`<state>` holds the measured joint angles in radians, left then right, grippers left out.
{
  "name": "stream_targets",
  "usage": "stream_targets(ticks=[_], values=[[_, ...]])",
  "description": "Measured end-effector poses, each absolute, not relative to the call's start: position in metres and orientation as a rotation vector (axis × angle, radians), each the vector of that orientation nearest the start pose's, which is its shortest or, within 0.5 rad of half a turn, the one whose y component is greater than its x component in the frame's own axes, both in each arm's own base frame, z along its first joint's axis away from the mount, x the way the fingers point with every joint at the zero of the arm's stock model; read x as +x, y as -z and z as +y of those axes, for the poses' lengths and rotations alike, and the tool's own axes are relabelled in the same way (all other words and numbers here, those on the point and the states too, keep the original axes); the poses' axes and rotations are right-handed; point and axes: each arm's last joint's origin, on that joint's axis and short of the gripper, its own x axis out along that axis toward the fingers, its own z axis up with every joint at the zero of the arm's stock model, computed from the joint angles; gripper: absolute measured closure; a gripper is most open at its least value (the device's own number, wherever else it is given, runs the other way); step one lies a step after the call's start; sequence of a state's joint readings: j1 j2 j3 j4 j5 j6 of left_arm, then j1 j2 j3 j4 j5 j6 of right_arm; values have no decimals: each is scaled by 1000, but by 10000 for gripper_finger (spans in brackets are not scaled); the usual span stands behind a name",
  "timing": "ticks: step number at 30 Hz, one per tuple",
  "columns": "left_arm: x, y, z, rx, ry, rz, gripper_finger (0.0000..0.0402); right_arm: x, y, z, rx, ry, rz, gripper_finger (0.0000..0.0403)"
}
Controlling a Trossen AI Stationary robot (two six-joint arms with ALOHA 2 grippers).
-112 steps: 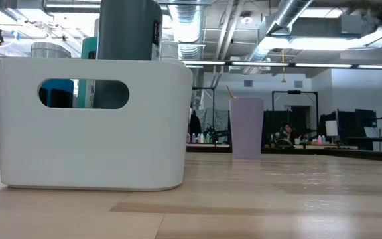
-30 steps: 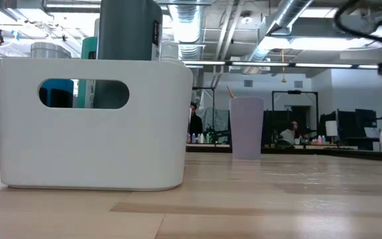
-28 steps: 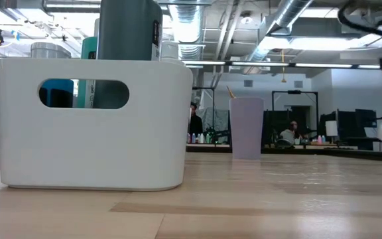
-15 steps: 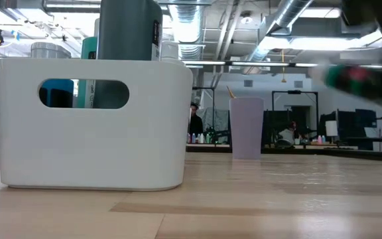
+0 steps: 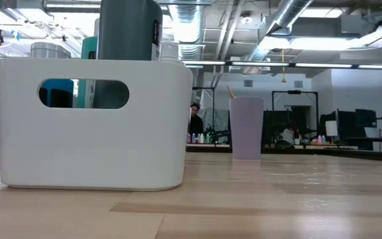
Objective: Pick & Place Paint Supplies
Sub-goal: Put the black and green paint bottle into the white bin
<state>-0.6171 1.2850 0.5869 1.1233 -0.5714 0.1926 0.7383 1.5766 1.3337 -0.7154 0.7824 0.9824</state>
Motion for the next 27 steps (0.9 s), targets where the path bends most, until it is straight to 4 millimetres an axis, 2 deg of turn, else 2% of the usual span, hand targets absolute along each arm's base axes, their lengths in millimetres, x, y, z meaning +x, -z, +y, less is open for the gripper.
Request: stream_targets(ticks=[5,8,13,17,21,27], values=[[224,-282,-131,-91,171,-362,105,267,-317,212,171,274,404,281],[231,-278,-123,-113,162,-314,105,273,-326,215,149,231,336,283],[241,-270,-109,-142,133,-237,105,277,-328,213,157,236,318,280],[251,-271,-101,-171,244,-161,105,280,-328,209,167,251,316,281],[265,-274,-109,-148,281,-96,105,284,-326,208,163,257,311,279],[286,-279,-127,-118,270,-121,105,297,-324,210,146,235,276,279]])
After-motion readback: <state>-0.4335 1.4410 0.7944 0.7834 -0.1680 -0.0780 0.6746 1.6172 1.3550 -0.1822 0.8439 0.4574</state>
